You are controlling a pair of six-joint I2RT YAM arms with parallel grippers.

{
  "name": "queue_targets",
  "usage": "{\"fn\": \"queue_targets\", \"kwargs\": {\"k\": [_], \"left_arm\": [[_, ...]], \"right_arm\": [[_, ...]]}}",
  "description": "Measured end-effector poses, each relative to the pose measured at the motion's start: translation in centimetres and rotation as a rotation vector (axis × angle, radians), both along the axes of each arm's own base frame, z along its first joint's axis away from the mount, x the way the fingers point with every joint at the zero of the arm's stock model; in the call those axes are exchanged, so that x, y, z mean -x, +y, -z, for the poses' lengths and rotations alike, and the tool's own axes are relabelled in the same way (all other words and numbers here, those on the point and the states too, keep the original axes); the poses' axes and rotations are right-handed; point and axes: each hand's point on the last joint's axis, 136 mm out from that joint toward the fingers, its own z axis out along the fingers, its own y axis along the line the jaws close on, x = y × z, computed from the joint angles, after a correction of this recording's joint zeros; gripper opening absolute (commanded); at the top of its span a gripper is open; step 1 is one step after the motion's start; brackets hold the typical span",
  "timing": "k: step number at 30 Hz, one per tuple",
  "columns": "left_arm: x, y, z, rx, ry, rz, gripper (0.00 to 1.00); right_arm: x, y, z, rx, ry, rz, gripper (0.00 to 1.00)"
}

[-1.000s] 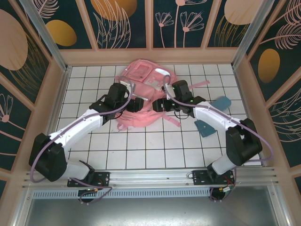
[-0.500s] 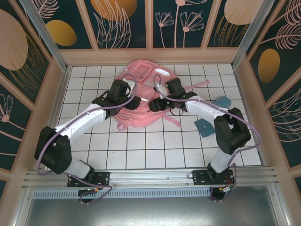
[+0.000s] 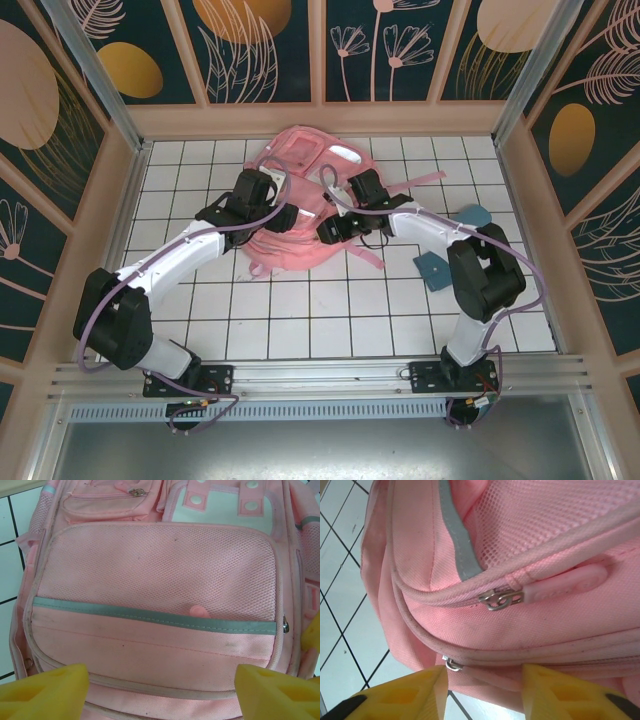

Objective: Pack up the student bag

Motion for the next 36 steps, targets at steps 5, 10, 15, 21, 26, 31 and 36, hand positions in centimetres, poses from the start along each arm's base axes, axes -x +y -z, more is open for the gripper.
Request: {"fn": "queue_targets", "kwargs": {"k": [5,10,15,21,26,31,36], "left_arm": [[0.0,0.0,0.0,-0.001,0.000,-0.001,0.77],[0.0,0.0,0.0,-0.002,0.000,-0.002,0.77],[-0.1,-0.1,-0.2,-0.006,-0.002,0.008,0.78],[-0.5,-1.0,-0.3,-0.033,-0.013,0.082,0.78],[-0.4,-2.0,1.0,-0.081,-0.006,0.193,0.78],[-0.7,-3.7,1.1,-0.124,-0.038,0.346,0.77],[-1.4,-5.6,2.2,-0.205,-0.094,0.536,0.73]], "right_arm": [[0.6,0.2,0.2,0.010,0.010,-0.017,0.17],[0.8,0.2,0.3,0.022,0.007,-0.019,0.00],[0.6,0.0,0.0,0.038,-0.019,0.002,0.00],[-0.2,-1.7,-2.3,0.023,-0.072,0.088,0.00],[-2.3,-5.7,-4.5,-0.001,-0.110,0.245,0.00],[-5.0,-10.1,-5.4,0.003,-0.134,0.420,0.00],[-6.3,-12.1,-5.6,0.008,-0.140,0.499,0.00]]}}
